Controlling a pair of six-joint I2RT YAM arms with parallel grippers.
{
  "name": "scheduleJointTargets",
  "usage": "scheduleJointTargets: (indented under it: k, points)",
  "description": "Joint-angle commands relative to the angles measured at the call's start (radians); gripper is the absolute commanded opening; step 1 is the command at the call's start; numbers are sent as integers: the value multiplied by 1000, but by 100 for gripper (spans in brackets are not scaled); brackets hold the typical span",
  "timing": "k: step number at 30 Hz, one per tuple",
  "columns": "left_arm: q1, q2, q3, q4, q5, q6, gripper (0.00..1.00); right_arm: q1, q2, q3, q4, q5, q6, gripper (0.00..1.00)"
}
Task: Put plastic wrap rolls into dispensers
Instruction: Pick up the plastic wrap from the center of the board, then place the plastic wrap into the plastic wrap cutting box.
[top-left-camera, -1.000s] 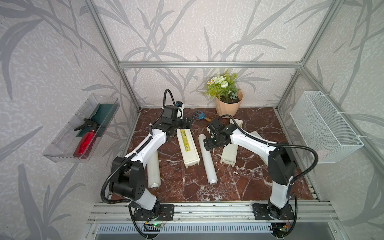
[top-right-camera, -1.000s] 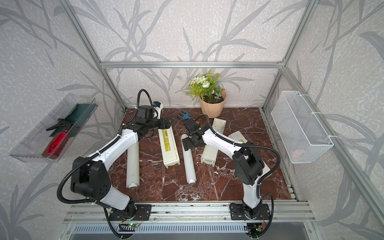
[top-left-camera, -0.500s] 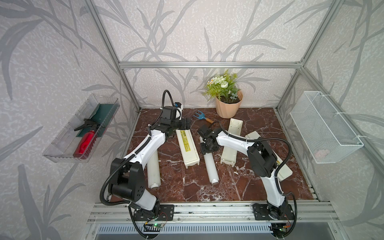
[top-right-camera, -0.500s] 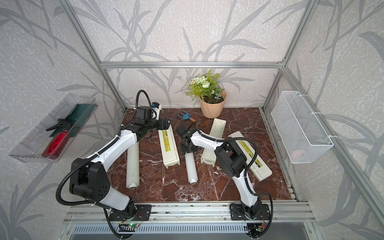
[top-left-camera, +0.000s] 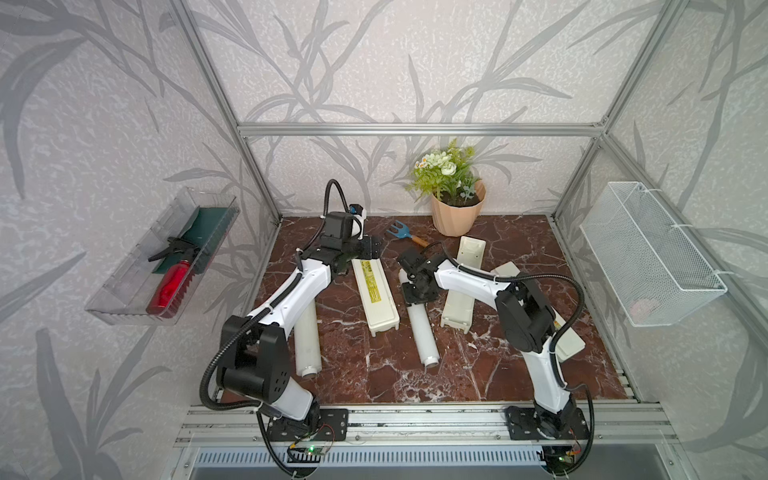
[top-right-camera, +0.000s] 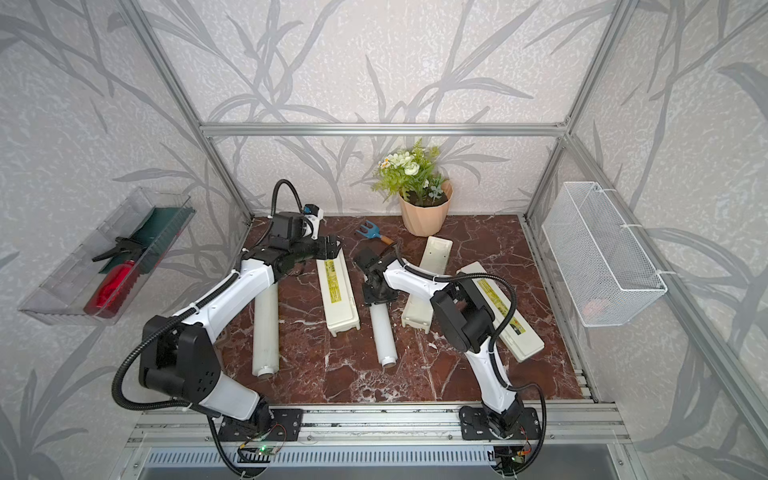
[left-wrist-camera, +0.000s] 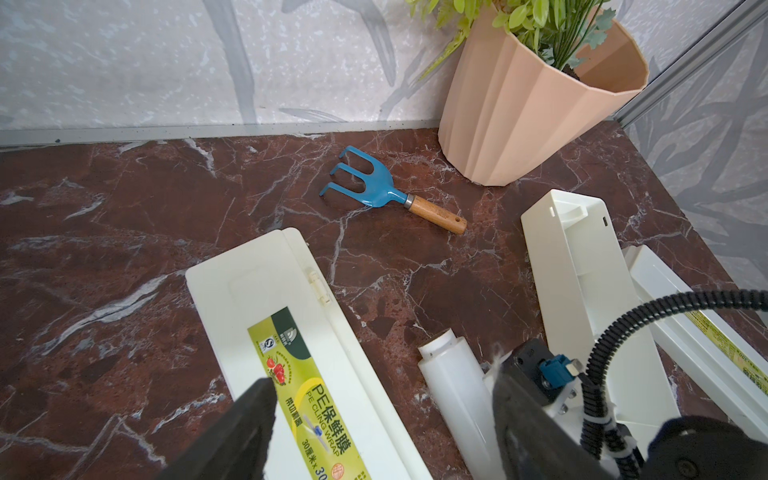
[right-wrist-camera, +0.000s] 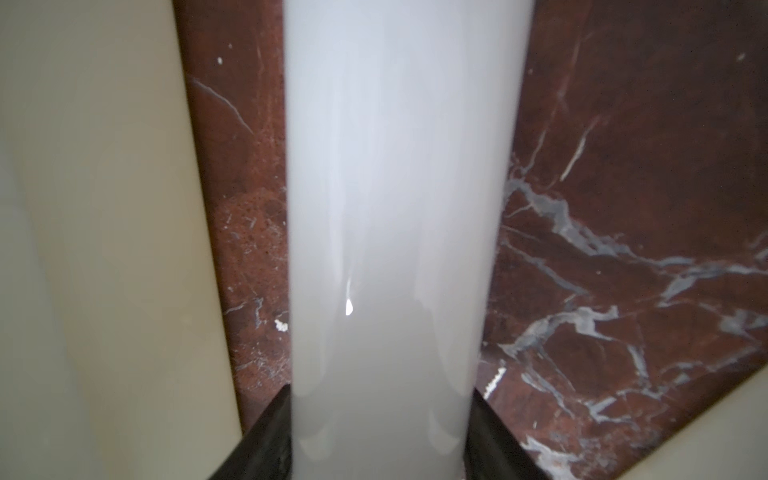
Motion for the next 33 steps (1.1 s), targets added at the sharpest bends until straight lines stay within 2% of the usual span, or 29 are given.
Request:
scheduleJointTargets:
  k: [1, 11, 15, 19, 27, 33]
  points:
    - [5, -12, 5, 15, 13, -7, 82, -17, -139, -20, 22, -44, 31, 13]
    - [-1, 26, 25, 50, 36, -38, 81, -107, -362, -101, 96, -165, 96, 11]
    - [-9, 53, 31, 64, 57, -53, 81, -182, -429, -166, 179, -212, 168, 10]
    - [-21, 88, 46, 71, 75, -61, 81, -240, -428, -175, 183, -273, 165, 8]
    - [-71, 167, 69, 69, 115, -53, 81, -357, -469, -170, 150, -269, 154, 8]
    - [-130, 254, 115, 60, 141, -46, 81, -453, -469, -159, 139, -351, 155, 8]
